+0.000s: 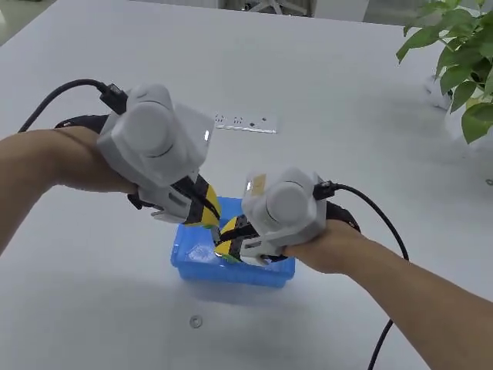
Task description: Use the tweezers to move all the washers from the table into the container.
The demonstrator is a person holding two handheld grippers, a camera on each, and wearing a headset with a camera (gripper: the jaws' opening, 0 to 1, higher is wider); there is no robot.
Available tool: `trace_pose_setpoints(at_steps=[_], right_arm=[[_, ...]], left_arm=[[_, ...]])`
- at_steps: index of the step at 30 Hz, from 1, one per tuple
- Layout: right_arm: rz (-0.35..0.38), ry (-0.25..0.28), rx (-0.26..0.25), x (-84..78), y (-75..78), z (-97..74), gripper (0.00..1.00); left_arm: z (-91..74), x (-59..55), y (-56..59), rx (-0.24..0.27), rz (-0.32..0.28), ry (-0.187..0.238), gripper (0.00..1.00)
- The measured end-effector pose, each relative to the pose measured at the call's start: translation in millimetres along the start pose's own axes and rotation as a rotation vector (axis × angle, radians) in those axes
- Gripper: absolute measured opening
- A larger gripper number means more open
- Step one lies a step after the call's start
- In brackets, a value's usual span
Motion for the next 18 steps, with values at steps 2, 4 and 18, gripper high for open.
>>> trace_pose_setpoints(at_steps=[2, 4, 18], right_arm=[[-0.001, 0.001, -0.003, 1.0, -0.2, -1.3, 0.1], [-0.004, 0.004, -0.007, 3.2, -1.2, -4.1, 0.1], [-0.031, 0.016, -0.035, 16.2, -10.9, -22.0, 0.11]], left_arm=[[-2.4, 1.6, 0.7, 0.005, 0.002, 0.0, 0.06], [-4.7, 3.3, 1.8, 0.009, 0.005, -0.001, 0.06], [-22.9, 16.1, 13.1, 0.039, 0.021, -0.005, 0.06]])
Point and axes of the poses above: the centre of the closed fingertips' face, and the gripper's own axes: z roughly forward along the fingers, y roughly to its right, x roughly out of its top, the point moved 2 cm from there along -z, roughly backward along the fingers, and after that the axes turned 4 degrees about -y, right-handed, at the moved point
